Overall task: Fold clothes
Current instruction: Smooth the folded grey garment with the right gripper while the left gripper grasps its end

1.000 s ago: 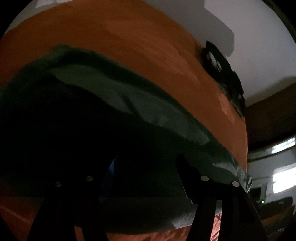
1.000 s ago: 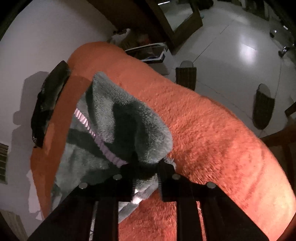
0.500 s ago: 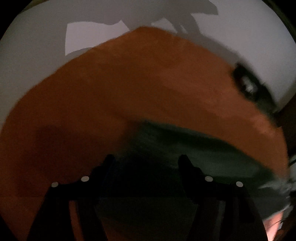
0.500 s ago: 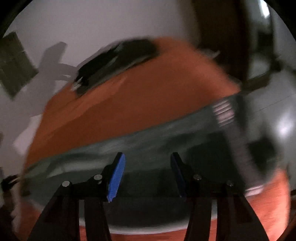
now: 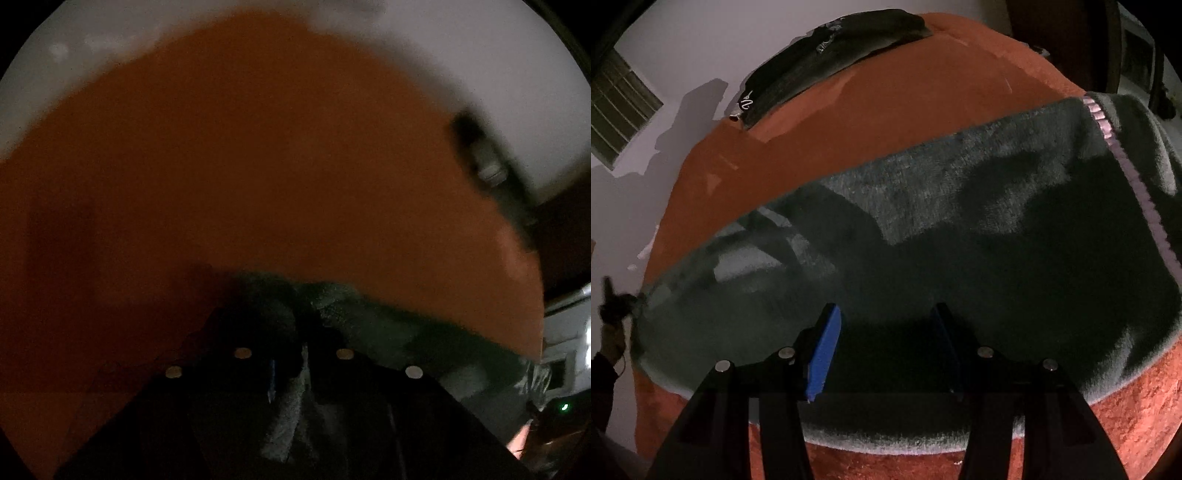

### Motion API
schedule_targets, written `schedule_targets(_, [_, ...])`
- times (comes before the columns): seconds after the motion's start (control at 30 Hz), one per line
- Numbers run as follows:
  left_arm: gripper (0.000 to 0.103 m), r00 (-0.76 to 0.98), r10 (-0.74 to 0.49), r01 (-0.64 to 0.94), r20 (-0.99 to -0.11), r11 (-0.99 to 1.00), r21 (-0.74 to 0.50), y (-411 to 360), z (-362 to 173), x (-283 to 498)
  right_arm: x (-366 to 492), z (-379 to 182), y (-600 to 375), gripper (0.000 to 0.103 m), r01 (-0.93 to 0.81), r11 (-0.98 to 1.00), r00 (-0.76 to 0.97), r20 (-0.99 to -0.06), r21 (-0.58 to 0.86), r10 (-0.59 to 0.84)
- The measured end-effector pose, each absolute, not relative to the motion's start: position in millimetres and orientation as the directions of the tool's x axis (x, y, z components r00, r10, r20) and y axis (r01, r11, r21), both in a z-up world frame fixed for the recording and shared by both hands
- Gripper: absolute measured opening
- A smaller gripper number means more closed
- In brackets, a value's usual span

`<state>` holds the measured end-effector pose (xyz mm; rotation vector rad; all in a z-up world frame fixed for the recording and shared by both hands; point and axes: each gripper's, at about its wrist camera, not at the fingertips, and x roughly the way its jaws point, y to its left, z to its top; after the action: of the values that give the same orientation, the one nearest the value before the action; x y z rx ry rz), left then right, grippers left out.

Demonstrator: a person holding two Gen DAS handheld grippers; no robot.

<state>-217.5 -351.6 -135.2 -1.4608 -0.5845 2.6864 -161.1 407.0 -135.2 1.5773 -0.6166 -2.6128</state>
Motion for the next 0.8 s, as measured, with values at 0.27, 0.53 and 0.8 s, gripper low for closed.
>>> schedule_targets(0.27, [0.023, -0.260, 0.220, 0.199, -0.940, -0.941, -0.275, -360.6, -181.4, -187.6, -171.7, -144.4, 404.5, 0.050, -0.189, -0.924, -0.471, -0.856, 0.333, -0.212])
schedule_targets(0.53, [0.071, -0.390, 0.162, 0.215, -0.907, -0.941, -0.260, -345.0, -142.8, -87.2, -179.9, -138.0, 396.2, 0.050, -0.217, -0.929, -0.441, -0.879, 0.300, -0.181])
schedule_targets(0.8, [0.018, -0.422, 0.136, 0.053, -0.896, -0.983, -0.175, -295.3, -160.4, -45.2, -251.6, -80.0, 315.6, 0.050, 0.055, -0.968, -0.421, -0.873, 0.245, -0.244])
